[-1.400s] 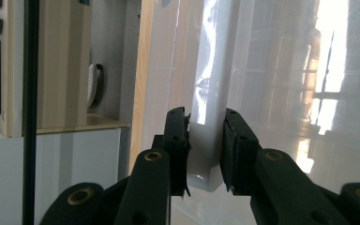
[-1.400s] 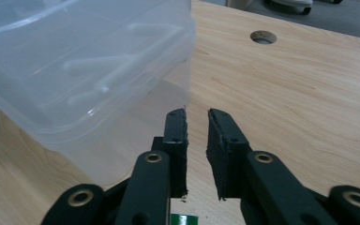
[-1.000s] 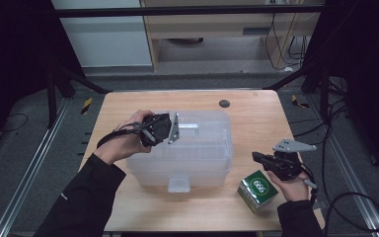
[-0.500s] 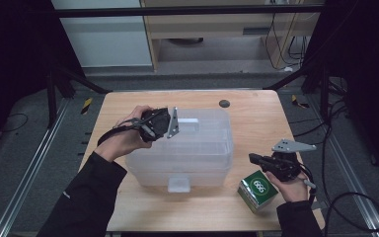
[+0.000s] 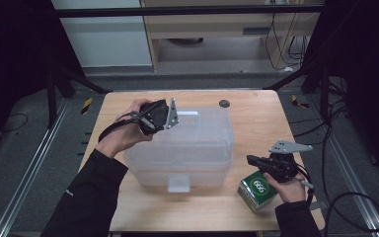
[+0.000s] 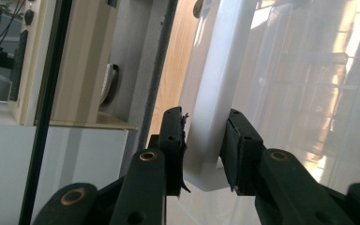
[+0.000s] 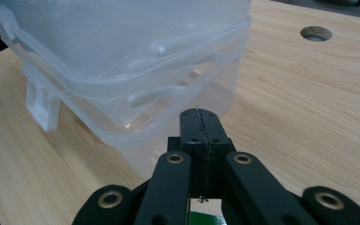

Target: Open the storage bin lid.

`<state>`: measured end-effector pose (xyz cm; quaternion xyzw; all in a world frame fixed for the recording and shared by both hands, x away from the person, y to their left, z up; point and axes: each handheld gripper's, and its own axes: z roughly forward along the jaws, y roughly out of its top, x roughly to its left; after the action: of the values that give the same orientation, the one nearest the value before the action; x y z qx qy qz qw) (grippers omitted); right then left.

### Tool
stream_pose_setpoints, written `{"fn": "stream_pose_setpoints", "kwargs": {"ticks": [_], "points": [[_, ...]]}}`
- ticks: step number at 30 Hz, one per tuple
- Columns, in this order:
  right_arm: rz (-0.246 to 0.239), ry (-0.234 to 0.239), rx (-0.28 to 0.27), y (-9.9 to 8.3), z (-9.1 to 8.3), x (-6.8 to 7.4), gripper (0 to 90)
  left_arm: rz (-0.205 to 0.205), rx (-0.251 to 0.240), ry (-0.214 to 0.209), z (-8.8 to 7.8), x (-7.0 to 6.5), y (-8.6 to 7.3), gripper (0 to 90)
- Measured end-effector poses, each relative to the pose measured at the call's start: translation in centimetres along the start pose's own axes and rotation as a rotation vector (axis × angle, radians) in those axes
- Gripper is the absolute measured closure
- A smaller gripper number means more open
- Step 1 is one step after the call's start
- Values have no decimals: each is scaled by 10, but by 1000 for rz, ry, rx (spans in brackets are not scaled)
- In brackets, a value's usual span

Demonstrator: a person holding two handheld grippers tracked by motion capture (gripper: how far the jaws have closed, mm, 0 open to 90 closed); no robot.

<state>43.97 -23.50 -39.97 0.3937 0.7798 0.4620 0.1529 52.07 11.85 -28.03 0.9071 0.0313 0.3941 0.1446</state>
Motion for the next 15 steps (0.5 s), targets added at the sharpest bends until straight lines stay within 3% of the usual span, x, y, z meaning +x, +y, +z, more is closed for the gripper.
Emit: {"fn": "stream_pose_setpoints", "kwargs": {"ticks": [7, 15], "points": [[-5, 23, 5, 1, 5, 5, 900, -44, -17, 14, 4, 7, 0, 695], [-1, 33, -30, 4, 11, 12, 900, -69, -17, 20, 7, 13, 0, 690]]}}
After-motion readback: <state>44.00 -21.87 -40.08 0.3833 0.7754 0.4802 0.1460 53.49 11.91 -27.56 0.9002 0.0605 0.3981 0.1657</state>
